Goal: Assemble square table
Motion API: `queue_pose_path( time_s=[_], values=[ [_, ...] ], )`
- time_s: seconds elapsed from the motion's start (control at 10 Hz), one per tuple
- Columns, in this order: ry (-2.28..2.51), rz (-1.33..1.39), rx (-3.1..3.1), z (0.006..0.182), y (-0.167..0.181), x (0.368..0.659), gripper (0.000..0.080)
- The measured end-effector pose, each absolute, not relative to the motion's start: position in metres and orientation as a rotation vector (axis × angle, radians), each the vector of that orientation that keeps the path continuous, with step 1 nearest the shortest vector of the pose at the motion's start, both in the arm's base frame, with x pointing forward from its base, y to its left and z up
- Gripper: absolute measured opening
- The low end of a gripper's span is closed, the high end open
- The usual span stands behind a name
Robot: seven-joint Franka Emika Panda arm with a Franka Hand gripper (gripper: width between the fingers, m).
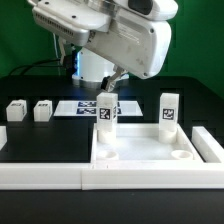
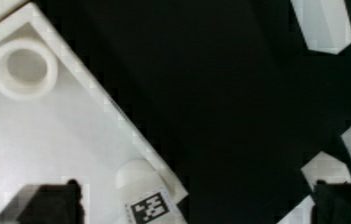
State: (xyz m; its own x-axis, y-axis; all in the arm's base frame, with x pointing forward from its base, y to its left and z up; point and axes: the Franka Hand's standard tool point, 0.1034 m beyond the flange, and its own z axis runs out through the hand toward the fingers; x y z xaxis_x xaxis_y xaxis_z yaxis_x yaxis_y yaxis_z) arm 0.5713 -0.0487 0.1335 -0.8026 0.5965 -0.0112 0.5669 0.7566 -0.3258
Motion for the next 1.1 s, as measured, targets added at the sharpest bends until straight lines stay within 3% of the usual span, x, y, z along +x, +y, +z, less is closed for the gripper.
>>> queue_pose_path(
  time_s=[0.3,0.7,1.1],
  values=[
    [-2.698,0.470,-1.295,0.127,-0.079,0.544,0.0649],
    [-2.332,0.573,-1.839,0.116,-0.131,0.481,0.0649],
    [-2.064,0.611,-2.189,0.111,-0.131,0.476,0.0649]
  ],
)
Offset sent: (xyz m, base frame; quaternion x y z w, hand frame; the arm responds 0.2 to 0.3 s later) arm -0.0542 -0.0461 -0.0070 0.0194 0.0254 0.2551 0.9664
